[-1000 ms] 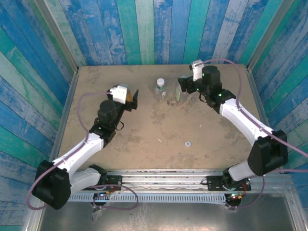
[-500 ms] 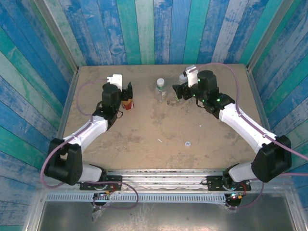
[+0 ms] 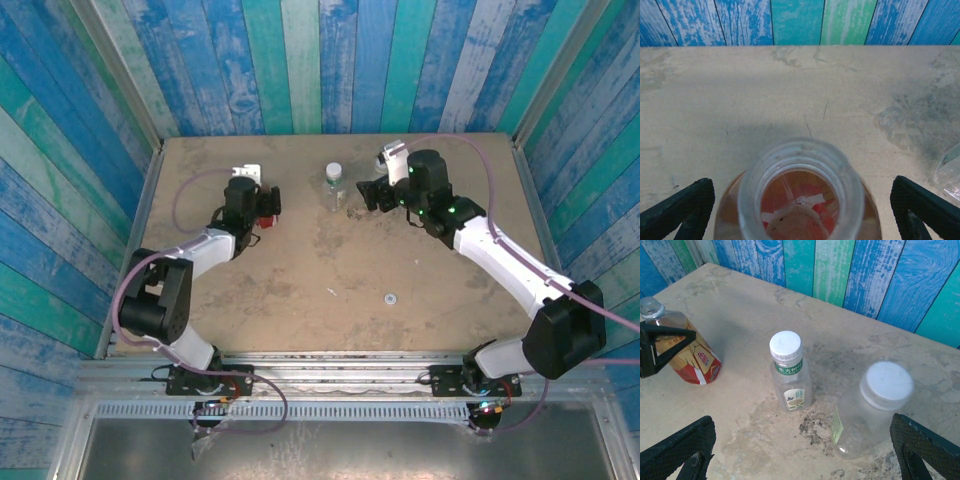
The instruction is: Screw on the bottle caps
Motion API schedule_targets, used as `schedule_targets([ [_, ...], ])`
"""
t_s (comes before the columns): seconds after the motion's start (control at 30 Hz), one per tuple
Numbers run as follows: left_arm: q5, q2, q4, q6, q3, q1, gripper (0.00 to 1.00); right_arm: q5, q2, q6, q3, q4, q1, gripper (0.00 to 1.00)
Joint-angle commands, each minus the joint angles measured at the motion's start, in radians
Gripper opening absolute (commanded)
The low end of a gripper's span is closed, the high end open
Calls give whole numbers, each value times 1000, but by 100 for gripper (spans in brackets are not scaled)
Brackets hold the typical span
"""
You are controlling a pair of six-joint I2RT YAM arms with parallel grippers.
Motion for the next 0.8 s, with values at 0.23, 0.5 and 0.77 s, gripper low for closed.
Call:
schedule_targets([
  [0.23,10,35,6,-16,36,8,81,-15,-9,-13,-6,-11,6,92],
  [0.5,27,32,-22,-2,40,10,63,-12,-11,-13,-5,-16,7,92],
  [0.77,73,-36,15,9,-8,10,55,-38,-2,4,4,-16,24,92],
])
